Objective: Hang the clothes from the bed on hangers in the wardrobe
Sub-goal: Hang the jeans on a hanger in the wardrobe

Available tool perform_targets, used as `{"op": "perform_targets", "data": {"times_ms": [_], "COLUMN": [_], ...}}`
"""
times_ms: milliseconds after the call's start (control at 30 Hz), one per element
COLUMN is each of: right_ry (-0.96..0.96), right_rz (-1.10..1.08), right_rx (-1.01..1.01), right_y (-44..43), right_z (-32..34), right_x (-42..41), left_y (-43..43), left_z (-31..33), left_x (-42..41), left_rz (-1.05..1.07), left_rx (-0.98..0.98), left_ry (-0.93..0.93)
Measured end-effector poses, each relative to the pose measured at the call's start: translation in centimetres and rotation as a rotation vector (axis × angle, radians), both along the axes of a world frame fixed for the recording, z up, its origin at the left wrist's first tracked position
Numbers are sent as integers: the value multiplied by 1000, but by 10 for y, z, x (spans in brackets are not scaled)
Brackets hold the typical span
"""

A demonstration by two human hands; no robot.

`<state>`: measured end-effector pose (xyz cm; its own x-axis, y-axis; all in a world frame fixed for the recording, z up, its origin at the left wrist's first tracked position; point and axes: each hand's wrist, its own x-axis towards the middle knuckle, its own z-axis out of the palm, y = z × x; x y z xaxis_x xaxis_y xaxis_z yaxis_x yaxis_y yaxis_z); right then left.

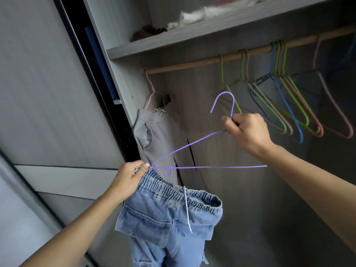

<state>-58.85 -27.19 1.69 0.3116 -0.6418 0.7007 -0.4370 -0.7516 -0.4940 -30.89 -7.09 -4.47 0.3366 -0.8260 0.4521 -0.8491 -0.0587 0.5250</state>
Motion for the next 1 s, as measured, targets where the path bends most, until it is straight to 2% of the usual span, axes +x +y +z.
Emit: {"op": "perform_targets", "data": {"times_ms": [167, 433, 567, 633, 700, 767, 867, 933, 1000], "right_ry": [61, 106, 146, 119, 18, -109, -209, -212, -152], "right_rz": [-11, 14, 56, 102, 148, 171, 184, 189, 103], "right_rx": [-27, 30, -66, -44, 67, 182, 261, 246, 85], "right_y": [3, 6, 24, 31, 33, 33, 38, 41, 44], "right_z": [9, 4, 11, 7, -8, -23, -39, -45, -49], "right_x": [9, 25, 38, 49, 56, 61, 66, 68, 61], "left_y": [-1, -1, -6, -8, -9, -9, -10, -11, -12], "left_z": [16, 28, 29, 31, 35, 40, 44, 42, 37], "left_x": [-4, -9, -20, -25, -28, -26, -20, -18, -15], "left_rz": [-120, -171, -178, -176, -140, -73, 13, 45, 78], "left_rx": [11, 4, 4, -41, -79, -98, -90, -76, -82], "left_ry": [-5, -50, -72, -84, -93, -158, -374, -485, -528]}}
